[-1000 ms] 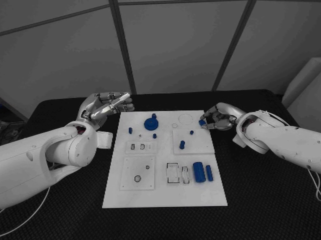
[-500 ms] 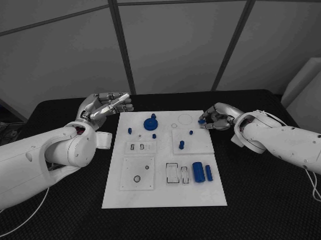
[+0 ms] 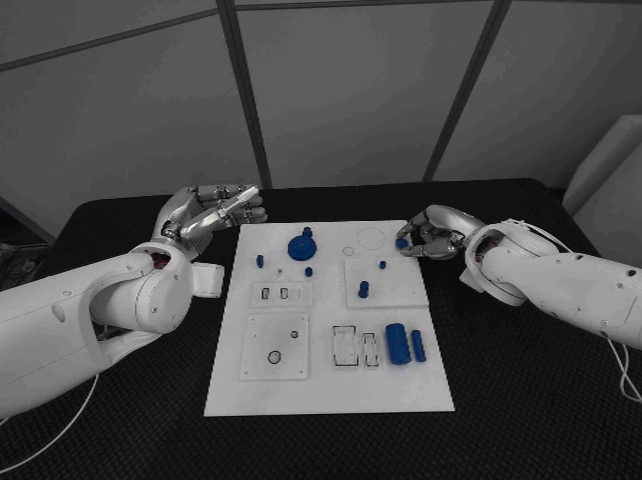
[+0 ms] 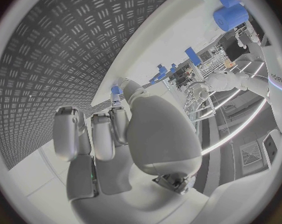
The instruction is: Assemble the parts on the task board
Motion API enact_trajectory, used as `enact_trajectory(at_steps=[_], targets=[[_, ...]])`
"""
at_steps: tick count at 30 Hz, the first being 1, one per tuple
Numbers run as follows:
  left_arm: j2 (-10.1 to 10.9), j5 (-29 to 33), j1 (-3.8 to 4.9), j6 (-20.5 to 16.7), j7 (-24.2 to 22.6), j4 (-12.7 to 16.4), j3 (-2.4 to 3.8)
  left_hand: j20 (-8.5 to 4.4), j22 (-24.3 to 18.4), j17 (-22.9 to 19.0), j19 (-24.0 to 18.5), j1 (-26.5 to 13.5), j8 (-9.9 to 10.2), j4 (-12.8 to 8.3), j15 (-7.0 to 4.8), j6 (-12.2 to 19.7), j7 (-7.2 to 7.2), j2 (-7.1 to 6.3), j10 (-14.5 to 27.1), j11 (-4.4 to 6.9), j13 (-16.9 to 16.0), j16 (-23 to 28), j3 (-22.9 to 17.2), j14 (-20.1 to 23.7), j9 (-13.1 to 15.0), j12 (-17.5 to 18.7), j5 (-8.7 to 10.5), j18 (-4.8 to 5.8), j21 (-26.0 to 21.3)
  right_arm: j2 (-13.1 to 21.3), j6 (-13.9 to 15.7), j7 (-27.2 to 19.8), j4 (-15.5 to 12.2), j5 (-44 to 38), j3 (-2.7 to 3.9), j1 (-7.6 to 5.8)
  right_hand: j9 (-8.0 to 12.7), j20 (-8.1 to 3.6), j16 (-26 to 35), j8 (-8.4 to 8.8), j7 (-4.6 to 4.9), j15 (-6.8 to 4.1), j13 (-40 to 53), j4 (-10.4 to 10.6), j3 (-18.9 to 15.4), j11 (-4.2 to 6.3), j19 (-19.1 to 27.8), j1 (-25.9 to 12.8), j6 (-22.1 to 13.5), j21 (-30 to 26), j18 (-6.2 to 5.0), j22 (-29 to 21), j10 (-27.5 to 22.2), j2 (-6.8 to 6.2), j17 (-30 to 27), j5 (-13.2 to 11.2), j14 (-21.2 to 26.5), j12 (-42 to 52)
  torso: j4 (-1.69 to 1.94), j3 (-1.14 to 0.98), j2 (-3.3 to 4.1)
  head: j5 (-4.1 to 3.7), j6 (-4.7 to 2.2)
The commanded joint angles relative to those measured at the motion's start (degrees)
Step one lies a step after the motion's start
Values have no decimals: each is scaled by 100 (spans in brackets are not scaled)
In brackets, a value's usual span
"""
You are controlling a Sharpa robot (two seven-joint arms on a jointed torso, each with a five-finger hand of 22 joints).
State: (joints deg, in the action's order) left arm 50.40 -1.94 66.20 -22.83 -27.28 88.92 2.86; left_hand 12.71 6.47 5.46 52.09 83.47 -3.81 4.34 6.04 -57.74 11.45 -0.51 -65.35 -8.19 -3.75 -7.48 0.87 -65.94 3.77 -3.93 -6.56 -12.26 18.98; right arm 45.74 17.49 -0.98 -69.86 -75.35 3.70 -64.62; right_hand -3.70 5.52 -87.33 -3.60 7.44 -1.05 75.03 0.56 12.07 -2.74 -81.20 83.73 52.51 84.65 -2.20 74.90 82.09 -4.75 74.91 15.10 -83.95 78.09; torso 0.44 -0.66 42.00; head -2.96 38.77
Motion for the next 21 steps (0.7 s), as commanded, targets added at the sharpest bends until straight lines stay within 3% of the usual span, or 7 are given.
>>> enact_trajectory(at_steps=[1, 21], targets=[[-8, -41, 6, 53, -12, 1, 5, -7, -5, 9, -37, 1, 1, -30, -3, -20, 5, 39, -26, -12, -2, 35, 4, -49, 2, 0, 36, 177, 27, 1, 125, 25, -1, -126, -3, 0, 3, -32, -27, 16, -1, -36, 347, -9, 41, 39, -18, 5, -52, 10, -61, 340, -1, -67, 1050, 27, -493, 15, -10, -3, 3, 0, -4], [-14, -41, 1, 53, 1, -5, 5, -6, -6, 10, -40, 1, 5, -33, -1, -15, 9, 39, -20, -16, 0, 38, 4, -48, 0, 7, 37, 177, 27, 34, 290, -20, -42, -102, -3, 0, -55, -50, -52, -119, 5, -35, 416, 64, 358, 17, -64, -334, 430, 35, -45, 403, 59, -59, 1106, -25, -508, 96, -1, 3, 0, -36, -15]])
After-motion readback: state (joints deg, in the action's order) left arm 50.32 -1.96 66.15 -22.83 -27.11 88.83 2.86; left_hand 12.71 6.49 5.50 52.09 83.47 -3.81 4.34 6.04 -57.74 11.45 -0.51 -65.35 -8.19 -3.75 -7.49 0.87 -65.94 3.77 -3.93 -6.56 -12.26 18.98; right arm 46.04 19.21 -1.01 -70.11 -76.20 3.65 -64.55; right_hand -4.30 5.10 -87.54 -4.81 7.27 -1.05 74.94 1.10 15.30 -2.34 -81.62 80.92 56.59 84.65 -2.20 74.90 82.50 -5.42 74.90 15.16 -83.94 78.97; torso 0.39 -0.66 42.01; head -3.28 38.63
